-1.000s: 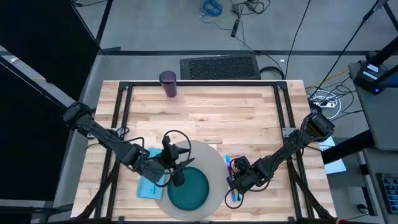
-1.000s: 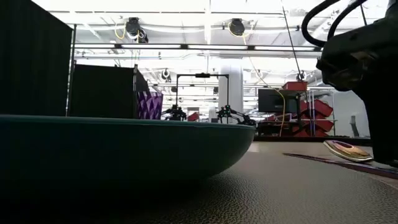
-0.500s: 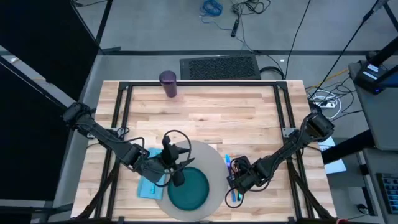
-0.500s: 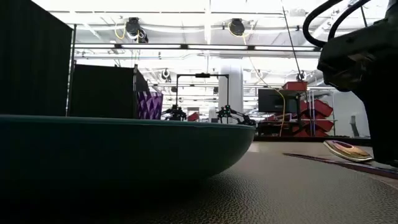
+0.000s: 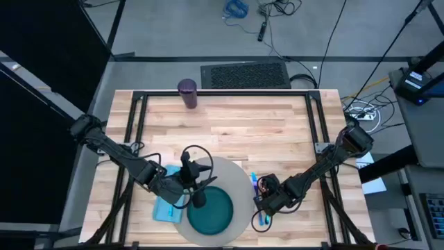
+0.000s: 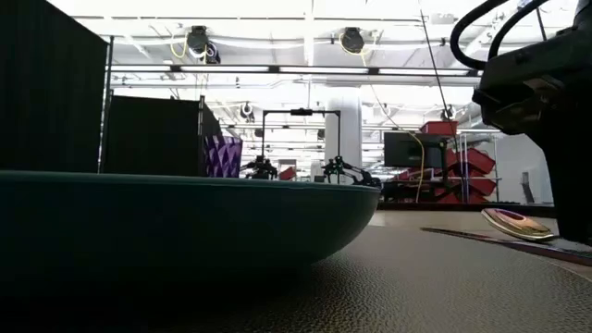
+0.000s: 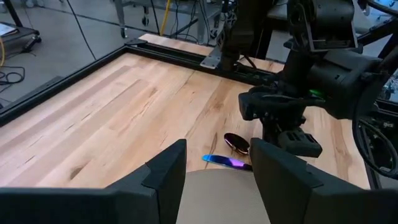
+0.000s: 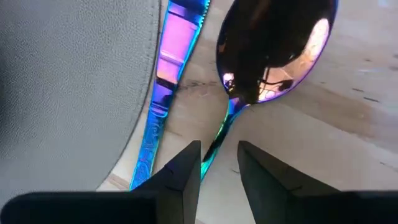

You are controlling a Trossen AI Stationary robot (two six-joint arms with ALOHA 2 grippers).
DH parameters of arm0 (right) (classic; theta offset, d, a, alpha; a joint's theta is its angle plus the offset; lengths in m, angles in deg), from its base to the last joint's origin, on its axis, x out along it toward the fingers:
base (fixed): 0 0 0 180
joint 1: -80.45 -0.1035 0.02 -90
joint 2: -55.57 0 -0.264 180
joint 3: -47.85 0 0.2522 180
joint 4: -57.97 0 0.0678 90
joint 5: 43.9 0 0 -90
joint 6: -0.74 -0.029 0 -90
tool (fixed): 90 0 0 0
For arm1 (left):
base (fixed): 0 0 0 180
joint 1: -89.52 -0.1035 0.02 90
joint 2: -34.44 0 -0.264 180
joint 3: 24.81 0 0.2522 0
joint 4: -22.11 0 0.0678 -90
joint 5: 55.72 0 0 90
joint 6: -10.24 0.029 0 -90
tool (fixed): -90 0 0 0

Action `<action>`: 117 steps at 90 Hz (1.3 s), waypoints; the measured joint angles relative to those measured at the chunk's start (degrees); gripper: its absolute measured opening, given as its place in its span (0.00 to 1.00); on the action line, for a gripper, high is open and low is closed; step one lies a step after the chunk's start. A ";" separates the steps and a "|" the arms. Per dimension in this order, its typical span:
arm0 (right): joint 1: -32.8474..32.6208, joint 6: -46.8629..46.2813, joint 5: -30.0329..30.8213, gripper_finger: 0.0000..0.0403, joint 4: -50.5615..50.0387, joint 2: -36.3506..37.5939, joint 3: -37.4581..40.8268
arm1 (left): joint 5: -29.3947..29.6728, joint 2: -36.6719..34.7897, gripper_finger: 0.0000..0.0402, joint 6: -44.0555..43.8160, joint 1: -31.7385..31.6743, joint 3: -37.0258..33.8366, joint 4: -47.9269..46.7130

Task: Set table place
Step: Put the blue spoon to the right of the blue table knife

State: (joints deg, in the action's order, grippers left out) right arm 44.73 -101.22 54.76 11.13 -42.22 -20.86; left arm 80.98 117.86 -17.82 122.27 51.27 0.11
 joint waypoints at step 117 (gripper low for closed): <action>1.53 6.82 4.24 0.00 -5.48 -4.91 -9.01 | -0.01 0.00 0.40 -0.01 0.01 0.00 0.03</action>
State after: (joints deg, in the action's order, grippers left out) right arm 46.26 -94.40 59.00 5.65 -47.13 -29.87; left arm 80.97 117.86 -17.83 122.28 51.27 0.14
